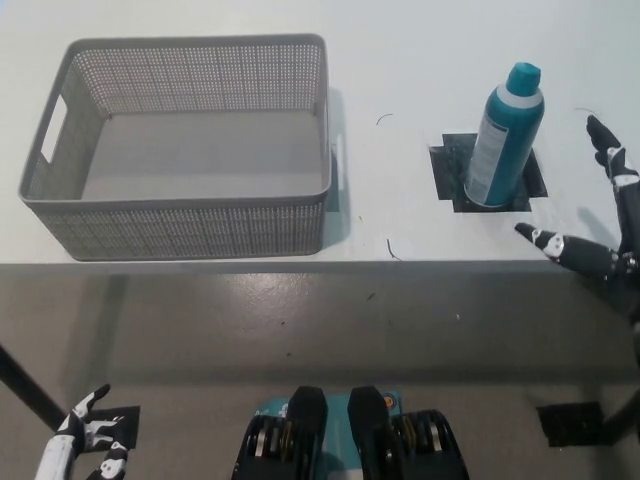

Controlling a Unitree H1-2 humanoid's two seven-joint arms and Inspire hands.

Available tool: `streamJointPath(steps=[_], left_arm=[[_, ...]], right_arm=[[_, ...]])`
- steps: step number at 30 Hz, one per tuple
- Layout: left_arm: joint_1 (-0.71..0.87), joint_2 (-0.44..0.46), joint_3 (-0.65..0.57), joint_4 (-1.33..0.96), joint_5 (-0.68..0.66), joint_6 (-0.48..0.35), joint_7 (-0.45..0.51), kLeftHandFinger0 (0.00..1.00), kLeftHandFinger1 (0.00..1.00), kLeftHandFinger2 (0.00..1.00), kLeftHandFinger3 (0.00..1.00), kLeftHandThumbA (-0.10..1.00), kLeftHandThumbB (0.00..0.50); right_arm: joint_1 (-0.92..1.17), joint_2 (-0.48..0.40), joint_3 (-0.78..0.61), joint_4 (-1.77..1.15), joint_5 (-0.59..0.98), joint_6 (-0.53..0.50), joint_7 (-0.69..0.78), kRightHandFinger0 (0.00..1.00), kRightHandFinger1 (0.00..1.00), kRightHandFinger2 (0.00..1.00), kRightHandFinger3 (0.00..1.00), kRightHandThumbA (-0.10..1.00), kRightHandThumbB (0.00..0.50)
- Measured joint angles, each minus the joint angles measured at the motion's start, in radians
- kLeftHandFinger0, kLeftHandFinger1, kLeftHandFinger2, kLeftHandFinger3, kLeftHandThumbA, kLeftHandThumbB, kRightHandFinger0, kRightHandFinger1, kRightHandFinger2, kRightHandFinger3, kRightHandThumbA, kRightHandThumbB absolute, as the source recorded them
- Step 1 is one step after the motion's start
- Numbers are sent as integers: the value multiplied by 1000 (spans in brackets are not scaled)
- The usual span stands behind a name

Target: Use the right hand to pick up an air purifying spray and put it inside a container

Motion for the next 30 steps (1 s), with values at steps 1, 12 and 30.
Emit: streamJointPath(steps=[1, 12, 30], left_arm=[[0, -1, -1, 0, -1, -2, 0, 771, 497, 563, 898, 449, 500], [4, -5, -2, 1, 1, -11, -1, 780, 492, 553, 891, 463, 493], [-9, -5, -15, 2, 4, -13, -2, 809, 513, 586, 928, 319, 500]], right_arm=[[-14, -1, -7, 21, 4, 10, 0, 1000, 1000, 1000, 1000, 1000, 500], [-151, -3, -37, 185, 20, 65, -9, 1000, 1000, 1000, 1000, 1000, 500], [-234, 64, -28, 340, 55, 74, -36, 1000, 1000, 1000, 1000, 820, 500]])
